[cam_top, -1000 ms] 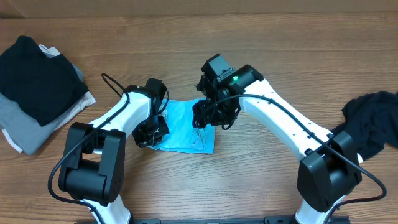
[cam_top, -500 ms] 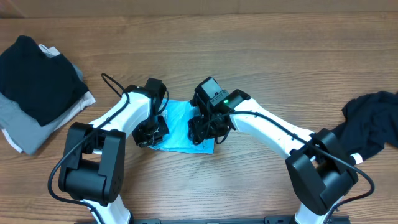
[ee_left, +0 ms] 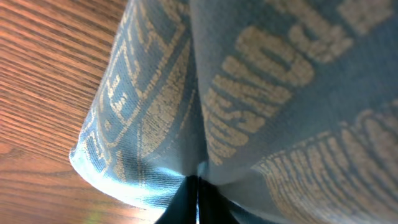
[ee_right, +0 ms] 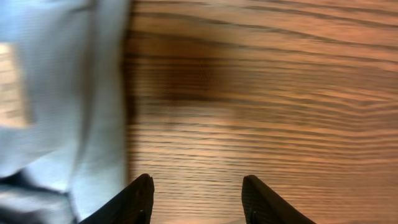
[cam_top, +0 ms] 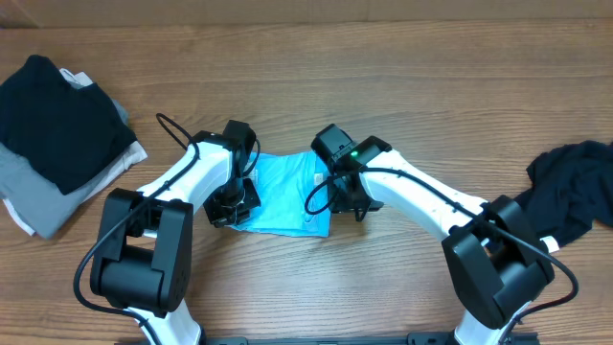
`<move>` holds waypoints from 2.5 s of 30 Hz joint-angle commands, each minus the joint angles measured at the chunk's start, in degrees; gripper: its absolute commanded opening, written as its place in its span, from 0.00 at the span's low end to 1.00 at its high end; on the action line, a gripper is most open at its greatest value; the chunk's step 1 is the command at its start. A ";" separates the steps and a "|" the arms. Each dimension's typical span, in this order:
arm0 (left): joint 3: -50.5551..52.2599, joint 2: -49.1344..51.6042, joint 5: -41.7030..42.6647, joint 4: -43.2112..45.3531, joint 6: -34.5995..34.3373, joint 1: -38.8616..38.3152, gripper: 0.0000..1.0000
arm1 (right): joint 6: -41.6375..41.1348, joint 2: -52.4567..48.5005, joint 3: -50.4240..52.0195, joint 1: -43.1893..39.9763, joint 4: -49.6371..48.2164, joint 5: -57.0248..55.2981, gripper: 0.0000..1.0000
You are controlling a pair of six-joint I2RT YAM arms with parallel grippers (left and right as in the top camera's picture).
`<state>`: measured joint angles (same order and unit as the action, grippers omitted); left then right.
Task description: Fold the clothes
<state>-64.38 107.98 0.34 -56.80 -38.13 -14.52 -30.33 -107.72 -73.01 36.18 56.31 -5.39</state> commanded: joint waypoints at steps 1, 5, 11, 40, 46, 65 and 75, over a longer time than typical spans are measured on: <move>1.20 0.50 3.58 0.44 2.82 0.00 0.04 | -1.64 1.36 0.13 -0.96 2.10 -2.14 0.49; -0.74 -5.09 3.48 -0.20 4.24 0.00 0.06 | -1.38 3.63 -1.57 -2.64 4.46 0.46 0.52; -4.79 -15.96 -4.42 1.57 5.88 0.00 0.58 | 6.86 9.90 -3.56 -3.58 0.85 15.98 0.57; -5.22 3.06 -5.44 16.15 16.96 6.80 0.36 | 7.32 -4.11 -3.08 1.92 -1.14 18.86 0.58; -5.20 4.22 -6.23 6.75 16.61 6.80 0.04 | 4.20 -4.11 -3.08 -0.76 -0.37 9.66 0.55; -7.17 -3.63 3.39 -12.37 12.37 7.08 0.41 | 12.39 2.64 -3.26 -14.10 1.07 5.51 0.56; -9.18 -7.69 22.97 12.83 36.00 7.43 1.00 | 12.37 7.72 -3.23 -14.14 1.92 6.78 0.60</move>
<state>-72.77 100.01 11.66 -49.43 -16.34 -7.29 -18.00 -101.16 -75.72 22.09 58.11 0.69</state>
